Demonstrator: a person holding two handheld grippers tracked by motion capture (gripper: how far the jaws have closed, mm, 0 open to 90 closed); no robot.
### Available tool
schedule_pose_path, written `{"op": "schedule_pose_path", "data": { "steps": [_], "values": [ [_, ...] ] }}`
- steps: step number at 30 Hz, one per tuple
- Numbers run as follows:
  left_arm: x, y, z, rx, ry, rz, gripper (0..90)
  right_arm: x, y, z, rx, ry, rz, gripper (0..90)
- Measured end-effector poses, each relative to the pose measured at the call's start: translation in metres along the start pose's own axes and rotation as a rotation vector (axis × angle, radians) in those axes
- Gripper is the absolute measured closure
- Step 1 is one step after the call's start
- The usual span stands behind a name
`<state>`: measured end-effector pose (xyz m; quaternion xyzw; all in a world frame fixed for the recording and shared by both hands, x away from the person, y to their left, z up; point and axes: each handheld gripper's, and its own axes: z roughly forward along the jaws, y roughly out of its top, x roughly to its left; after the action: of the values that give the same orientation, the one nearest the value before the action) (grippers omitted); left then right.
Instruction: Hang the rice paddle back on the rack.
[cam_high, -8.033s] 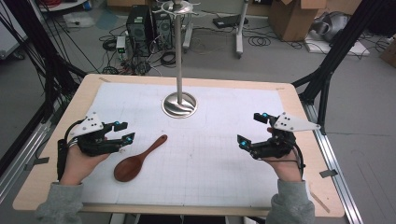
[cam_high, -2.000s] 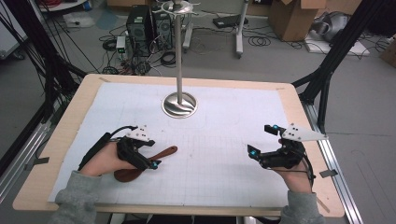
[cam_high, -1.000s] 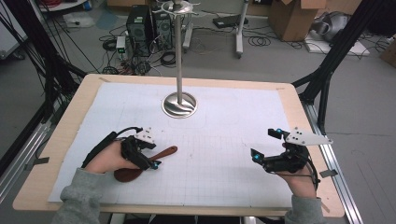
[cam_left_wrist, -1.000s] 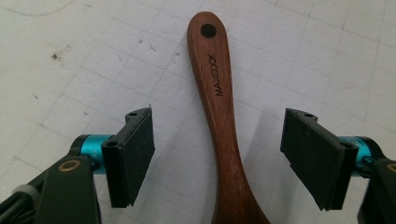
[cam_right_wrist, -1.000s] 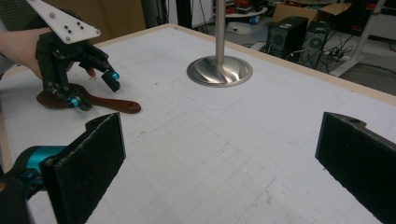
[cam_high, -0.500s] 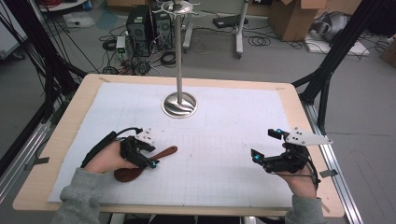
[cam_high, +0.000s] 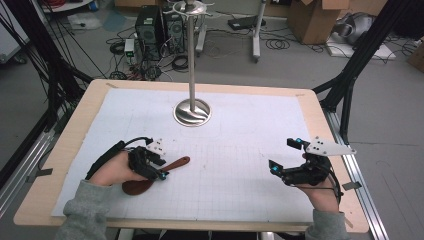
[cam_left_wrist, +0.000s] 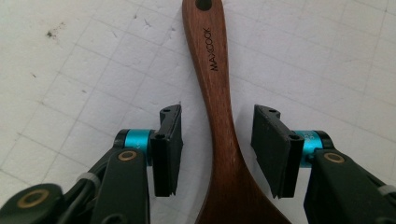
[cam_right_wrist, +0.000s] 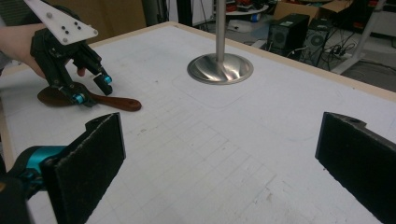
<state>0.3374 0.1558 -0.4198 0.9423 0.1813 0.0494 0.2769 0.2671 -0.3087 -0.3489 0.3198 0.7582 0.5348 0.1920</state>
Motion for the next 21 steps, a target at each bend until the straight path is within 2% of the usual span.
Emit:
{"op": "schedule_pose_path", "data": {
  "steps": [7,13,18,20,21],
  "values": [
    [0.0003,0.0007,-0.0005,0.014,0.0,-0.016,55.8,0.0001,-0.0006,0.0009,0.009,0.006,0.002,0.1],
    [-0.0008,0.0006,-0.0013,0.022,0.01,-0.028,63.5,0.0,-0.001,0.0013,0.011,0.005,0.003,0.1],
    [-0.0009,0.0007,-0.0014,0.023,0.011,-0.031,65.3,0.0004,-0.0011,0.0018,0.013,0.006,0.003,0.1],
    [-0.0022,0.0013,-0.0019,0.029,0.023,-0.02,72.3,0.0006,-0.0012,0.0021,0.015,0.009,0.002,0.1],
    [-0.0023,0.0015,-0.0021,0.032,0.02,-0.034,73.3,0.0005,-0.0011,0.0024,0.011,0.012,-0.003,0.1]
  ]
}}
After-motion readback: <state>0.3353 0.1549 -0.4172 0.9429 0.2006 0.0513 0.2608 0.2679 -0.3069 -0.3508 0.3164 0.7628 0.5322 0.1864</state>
